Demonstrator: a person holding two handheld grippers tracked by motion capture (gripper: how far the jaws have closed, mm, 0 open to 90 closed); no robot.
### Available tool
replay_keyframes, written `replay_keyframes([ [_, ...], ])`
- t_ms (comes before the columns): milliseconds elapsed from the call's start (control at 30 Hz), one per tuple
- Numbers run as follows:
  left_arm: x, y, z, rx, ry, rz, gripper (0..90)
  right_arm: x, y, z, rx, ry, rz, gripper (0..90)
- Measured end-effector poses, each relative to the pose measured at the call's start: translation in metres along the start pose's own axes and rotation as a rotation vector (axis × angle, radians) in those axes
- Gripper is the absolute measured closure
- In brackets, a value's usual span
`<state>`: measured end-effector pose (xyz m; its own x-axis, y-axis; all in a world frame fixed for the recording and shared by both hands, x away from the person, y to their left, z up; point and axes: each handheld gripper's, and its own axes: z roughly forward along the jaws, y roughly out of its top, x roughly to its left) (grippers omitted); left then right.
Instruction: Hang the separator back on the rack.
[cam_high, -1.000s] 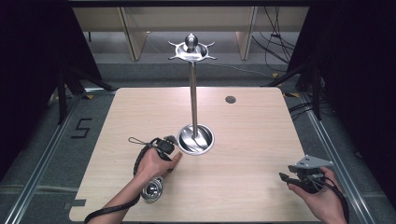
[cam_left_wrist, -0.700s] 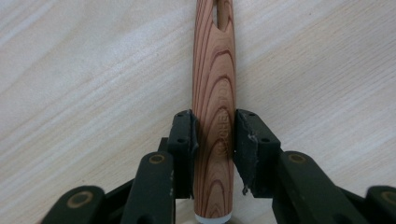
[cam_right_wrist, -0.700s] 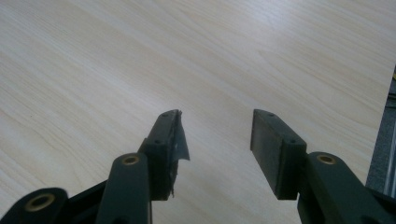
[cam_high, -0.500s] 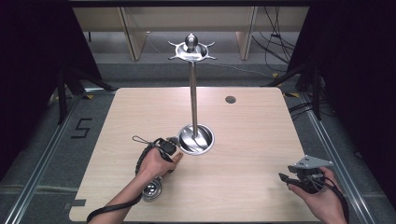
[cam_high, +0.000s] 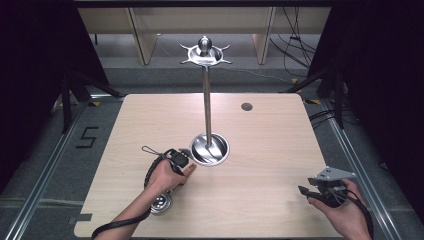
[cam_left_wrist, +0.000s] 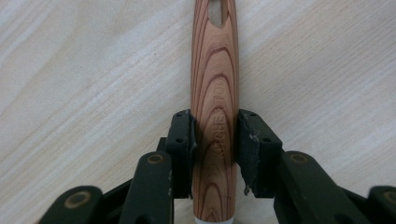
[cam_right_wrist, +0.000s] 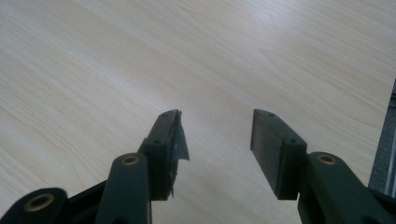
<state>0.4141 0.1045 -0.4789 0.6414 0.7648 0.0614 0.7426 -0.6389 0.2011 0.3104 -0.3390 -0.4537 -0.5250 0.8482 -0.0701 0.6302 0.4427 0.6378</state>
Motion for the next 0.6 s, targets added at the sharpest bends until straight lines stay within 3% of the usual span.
replay_keyframes([
  [133,0.000,0.001,-0.001,0.011,-0.006,0.002,67.5,0.001,0.000,0.000,0.002,-0.003,0.001,53.2],
  [167,0.001,-0.001,0.000,-0.014,-0.019,-0.010,67.6,0.000,0.000,0.000,0.002,-0.001,-0.001,53.2],
  [200,0.002,-0.001,-0.002,0.007,-0.031,-0.007,67.6,0.001,0.000,0.000,-0.005,0.000,0.013,53.2],
  [233,0.002,-0.002,-0.001,-0.007,-0.058,-0.012,67.7,0.001,0.000,0.000,0.001,0.001,0.019,53.2],
  [267,0.002,-0.002,-0.001,-0.007,-0.058,-0.012,67.7,0.001,0.000,0.000,0.001,0.001,0.019,53.2],
  [333,0.002,-0.007,-0.001,-0.033,-0.082,-0.019,67.7,0.001,0.000,0.000,0.005,0.003,0.014,53.3],
  [467,0.002,-0.011,-0.006,-0.075,-0.089,-0.034,67.7,0.001,0.000,0.000,-0.001,0.001,0.007,53.4],
  [533,0.002,-0.016,-0.009,-0.140,-0.098,-0.060,67.7,0.001,0.000,0.000,-0.002,0.000,0.006,53.5],
  [600,0.003,-0.018,-0.011,-0.151,-0.098,-0.054,67.7,0.001,0.000,0.000,-0.003,-0.001,0.007,53.6],
])
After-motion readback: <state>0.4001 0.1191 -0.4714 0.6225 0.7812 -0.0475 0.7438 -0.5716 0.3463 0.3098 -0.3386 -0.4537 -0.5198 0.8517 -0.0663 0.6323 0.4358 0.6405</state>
